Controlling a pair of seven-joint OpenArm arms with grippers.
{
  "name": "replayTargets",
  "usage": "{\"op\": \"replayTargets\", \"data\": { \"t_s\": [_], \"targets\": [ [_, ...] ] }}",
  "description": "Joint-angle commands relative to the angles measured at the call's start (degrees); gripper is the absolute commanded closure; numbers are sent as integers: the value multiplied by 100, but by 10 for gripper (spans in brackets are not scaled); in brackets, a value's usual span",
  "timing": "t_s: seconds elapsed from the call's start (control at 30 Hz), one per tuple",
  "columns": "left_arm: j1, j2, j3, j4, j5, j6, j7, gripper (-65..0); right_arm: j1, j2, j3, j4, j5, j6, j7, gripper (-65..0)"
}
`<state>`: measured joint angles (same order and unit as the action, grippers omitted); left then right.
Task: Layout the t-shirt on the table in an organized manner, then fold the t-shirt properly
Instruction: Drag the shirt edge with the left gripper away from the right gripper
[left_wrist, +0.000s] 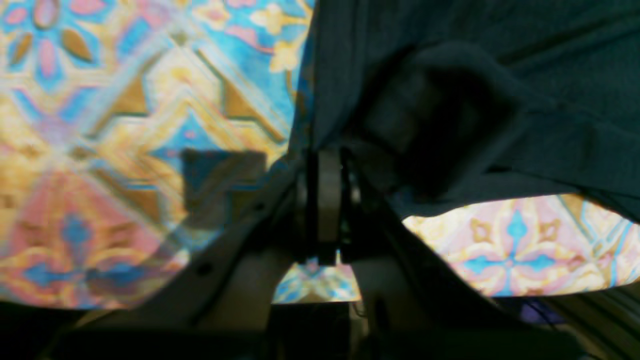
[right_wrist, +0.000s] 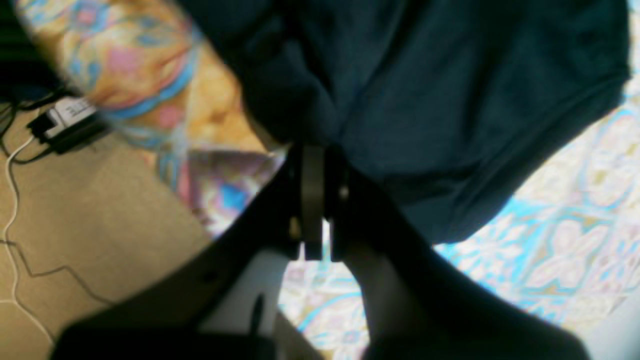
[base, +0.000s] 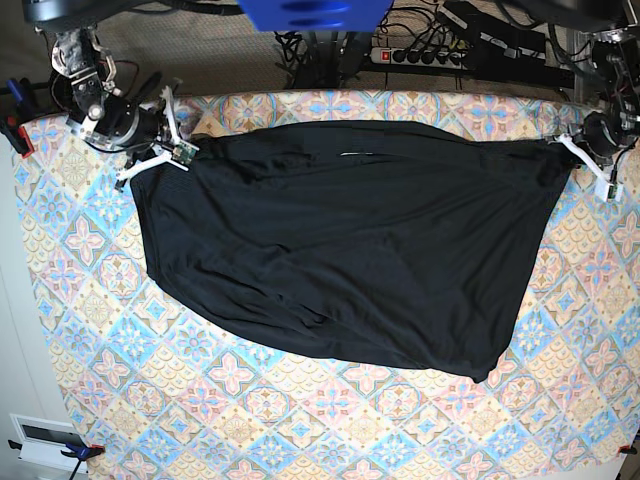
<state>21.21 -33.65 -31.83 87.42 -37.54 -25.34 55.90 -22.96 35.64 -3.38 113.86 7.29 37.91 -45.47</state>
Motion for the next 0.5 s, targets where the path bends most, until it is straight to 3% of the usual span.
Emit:
{"op": "replayTargets", "data": {
  "t_s": [0.0,0.27,0.47],
  "targets": [
    [-33,-174,-74,72,-39,-2,-82,0,-3,133,70,108,5,-15,68,0],
    [-33,-130,-381,-192,84,-2,-372,0,-636,221,870,143,23,-15,77,0],
    [-33,-121,-373,-790,128,-2,-812,0,-636,221,905,135,32,-15,68,0]
  ]
}}
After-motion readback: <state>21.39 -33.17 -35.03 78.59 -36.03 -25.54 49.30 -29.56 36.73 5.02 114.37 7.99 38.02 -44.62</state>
